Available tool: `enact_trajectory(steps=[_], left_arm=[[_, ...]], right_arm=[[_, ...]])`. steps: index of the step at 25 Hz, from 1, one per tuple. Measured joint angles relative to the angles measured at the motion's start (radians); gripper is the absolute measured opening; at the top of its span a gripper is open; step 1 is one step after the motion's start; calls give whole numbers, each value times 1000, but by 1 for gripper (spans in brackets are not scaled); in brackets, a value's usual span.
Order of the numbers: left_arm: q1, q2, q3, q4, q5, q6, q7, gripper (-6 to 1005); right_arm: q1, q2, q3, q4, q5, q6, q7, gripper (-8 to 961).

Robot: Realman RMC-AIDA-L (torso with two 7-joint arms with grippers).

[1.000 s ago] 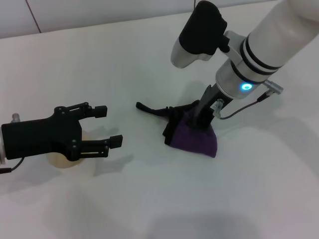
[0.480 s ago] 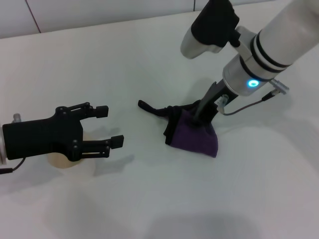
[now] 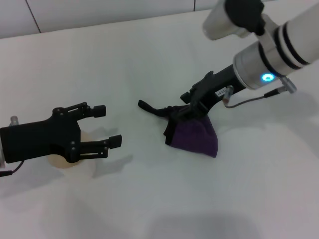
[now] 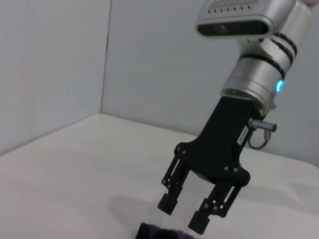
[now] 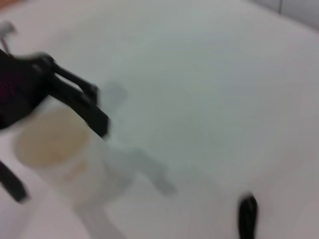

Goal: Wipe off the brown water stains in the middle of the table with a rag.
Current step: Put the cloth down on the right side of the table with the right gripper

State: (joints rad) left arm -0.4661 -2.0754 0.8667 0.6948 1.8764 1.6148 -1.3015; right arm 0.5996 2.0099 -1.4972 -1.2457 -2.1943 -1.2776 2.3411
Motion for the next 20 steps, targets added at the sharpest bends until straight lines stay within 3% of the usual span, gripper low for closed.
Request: enact_trajectory(steps=[7, 15, 20], left_arm=[[9, 5, 0, -41, -55, 3, 51, 888], [45, 8, 0, -53, -100, 15, 60, 888], [88, 39, -26, -53, -118, 55, 38, 888]], right_arm=[[-112, 3, 96, 34, 263, 19, -309, 521], [-170, 6, 89, 108, 348, 80, -480, 518], [-216, 2, 108, 117, 421, 75, -584, 516]])
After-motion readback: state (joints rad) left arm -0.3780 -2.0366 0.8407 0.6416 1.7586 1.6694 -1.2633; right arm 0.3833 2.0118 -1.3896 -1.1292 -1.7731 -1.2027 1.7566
